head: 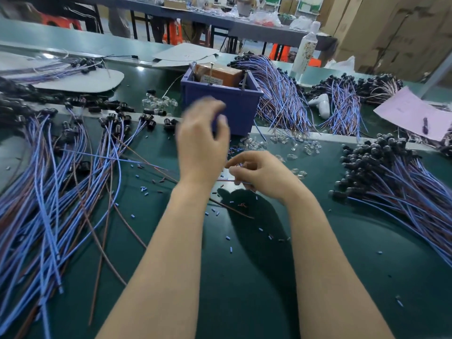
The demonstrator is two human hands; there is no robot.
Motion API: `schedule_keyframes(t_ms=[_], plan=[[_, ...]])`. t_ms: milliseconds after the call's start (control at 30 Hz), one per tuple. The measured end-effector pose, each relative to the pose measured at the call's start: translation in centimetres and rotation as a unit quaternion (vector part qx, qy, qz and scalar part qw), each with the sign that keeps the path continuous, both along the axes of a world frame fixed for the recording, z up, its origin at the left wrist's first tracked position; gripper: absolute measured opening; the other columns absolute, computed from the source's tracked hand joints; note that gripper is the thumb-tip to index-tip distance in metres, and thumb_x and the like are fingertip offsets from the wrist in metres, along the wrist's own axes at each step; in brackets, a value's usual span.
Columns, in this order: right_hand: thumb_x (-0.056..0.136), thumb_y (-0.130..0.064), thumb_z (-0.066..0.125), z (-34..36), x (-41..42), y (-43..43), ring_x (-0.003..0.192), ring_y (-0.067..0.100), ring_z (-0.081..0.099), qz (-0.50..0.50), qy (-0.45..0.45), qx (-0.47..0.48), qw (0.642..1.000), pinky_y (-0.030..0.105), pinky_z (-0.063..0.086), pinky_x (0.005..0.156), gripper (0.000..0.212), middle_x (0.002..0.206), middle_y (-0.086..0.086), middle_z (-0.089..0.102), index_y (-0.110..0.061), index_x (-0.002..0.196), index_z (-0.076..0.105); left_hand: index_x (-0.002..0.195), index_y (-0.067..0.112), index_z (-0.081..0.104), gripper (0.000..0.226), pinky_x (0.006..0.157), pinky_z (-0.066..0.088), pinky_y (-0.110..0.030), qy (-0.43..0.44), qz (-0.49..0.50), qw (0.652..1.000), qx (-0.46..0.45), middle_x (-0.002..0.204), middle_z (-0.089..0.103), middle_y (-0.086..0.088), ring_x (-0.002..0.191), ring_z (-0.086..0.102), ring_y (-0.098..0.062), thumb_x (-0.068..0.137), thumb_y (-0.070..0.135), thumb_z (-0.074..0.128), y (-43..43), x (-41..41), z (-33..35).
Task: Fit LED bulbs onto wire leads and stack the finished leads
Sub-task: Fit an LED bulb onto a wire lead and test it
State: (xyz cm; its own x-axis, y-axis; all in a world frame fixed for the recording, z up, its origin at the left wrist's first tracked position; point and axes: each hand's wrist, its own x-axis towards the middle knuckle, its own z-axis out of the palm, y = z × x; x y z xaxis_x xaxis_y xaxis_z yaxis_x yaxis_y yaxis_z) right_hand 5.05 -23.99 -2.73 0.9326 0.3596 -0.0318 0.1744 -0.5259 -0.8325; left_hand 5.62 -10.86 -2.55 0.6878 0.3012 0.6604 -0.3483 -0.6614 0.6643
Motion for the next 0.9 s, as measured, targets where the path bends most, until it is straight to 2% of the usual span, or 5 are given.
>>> schedule_keyframes(t_ms=[100, 233, 300, 467, 900], plan=[[0.092, 0.005, 0.047, -0.2, 0.5, -0.3, 0.068, 0.017, 0.059, -0.053, 0.078, 0.185, 0.978, 0.029, 0.056, 0.070, 0.018, 0.081, 0.010, 0.065, -0.004, 0.098, 0.062, 0.110, 0.018, 0.066, 0.027, 0.082, 0.046, -0.026, 0.216, -0.213, 0.953, 0.007, 0.098, 0.069, 0.001, 0.091, 0.063, -0.019, 0.098, 0.031, 0.047, -1.9, -0.2, -1.3], [0.093, 0.002, 0.052, -0.2, 1.1, -2.0, 0.064, 0.015, 0.069, -0.146, 0.172, 0.426, 0.876, 0.020, 0.058, 0.065, 0.008, 0.072, 0.011, 0.069, 0.005, 0.092, 0.059, 0.100, 0.025, 0.062, 0.022, 0.068, 0.049, -0.024, 0.264, -0.246, 0.931, -0.059, 0.089, 0.069, 0.005, 0.059, 0.063, -0.002, 0.099, 0.037, 0.043, -1.7, 0.3, -2.6], [0.093, -0.001, 0.054, -0.5, 1.3, -2.2, 0.062, 0.013, 0.069, -0.169, 0.136, 0.399, 0.891, 0.018, 0.056, 0.062, 0.010, 0.066, 0.007, 0.070, 0.001, 0.085, 0.060, 0.098, 0.023, 0.063, 0.015, 0.070, 0.048, -0.023, 0.256, -0.241, 0.936, -0.033, 0.088, 0.070, 0.003, 0.057, 0.058, 0.004, 0.096, 0.033, 0.051, -1.5, 0.5, -2.8], [0.091, -0.025, 0.062, -1.0, 1.5, -1.9, 0.055, 0.007, 0.053, -0.191, 0.025, 0.200, 0.961, 0.016, 0.048, 0.054, 0.016, 0.066, -0.002, 0.063, -0.016, 0.078, 0.065, 0.101, 0.015, 0.065, 0.021, 0.084, 0.053, -0.037, 0.257, -0.244, 0.934, -0.052, 0.090, 0.070, -0.005, 0.079, 0.063, -0.018, 0.088, 0.032, 0.064, -1.5, 0.5, -2.8], [0.093, -0.012, 0.057, -0.9, 1.6, -1.8, 0.049, 0.007, 0.044, -0.163, 0.147, 0.383, 0.897, 0.013, 0.038, 0.047, 0.021, 0.053, -0.001, 0.053, -0.007, 0.073, 0.060, 0.096, 0.008, 0.068, 0.011, 0.078, 0.054, -0.031, 0.201, -0.242, 0.946, -0.082, 0.085, 0.072, -0.007, 0.080, 0.067, -0.019, 0.089, 0.014, 0.062, -1.5, 0.1, -1.9]])
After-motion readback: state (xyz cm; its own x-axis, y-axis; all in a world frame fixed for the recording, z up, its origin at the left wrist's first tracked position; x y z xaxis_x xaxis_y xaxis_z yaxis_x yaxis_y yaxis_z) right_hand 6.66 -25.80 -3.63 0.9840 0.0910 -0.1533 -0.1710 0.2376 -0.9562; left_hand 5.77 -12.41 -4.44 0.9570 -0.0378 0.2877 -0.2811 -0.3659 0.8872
